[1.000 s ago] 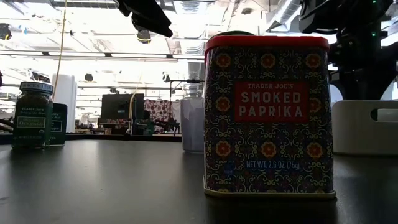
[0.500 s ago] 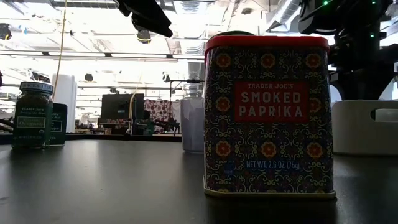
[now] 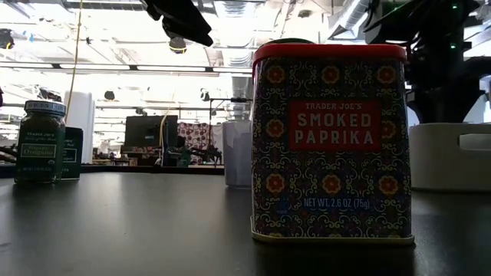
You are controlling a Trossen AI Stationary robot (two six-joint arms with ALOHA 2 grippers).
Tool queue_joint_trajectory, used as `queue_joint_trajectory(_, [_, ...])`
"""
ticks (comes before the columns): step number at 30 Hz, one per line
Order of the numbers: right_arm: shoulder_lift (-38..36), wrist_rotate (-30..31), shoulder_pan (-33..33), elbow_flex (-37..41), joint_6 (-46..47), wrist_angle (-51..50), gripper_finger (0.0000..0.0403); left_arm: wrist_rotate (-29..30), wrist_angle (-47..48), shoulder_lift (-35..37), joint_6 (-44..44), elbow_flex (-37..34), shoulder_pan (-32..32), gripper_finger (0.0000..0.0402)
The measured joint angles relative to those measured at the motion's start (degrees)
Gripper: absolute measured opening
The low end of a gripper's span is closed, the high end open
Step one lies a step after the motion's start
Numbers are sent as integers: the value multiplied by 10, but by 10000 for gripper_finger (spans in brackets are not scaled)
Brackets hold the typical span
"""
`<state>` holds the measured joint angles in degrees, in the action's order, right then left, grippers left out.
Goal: Sort spices by type
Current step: Put the black seasoning can into the gray bin
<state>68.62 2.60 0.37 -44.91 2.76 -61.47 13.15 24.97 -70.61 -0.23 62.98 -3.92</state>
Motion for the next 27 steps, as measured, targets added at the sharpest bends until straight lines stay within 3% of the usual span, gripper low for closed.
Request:
queue_joint_trajectory(13, [0, -8, 8, 0, -3, 0, 207, 0, 0, 0, 0, 0, 0, 214])
queue_joint_trajectory(27, [0, -9, 8, 0, -5, 0, 211, 0, 0, 0, 0, 0, 0, 214])
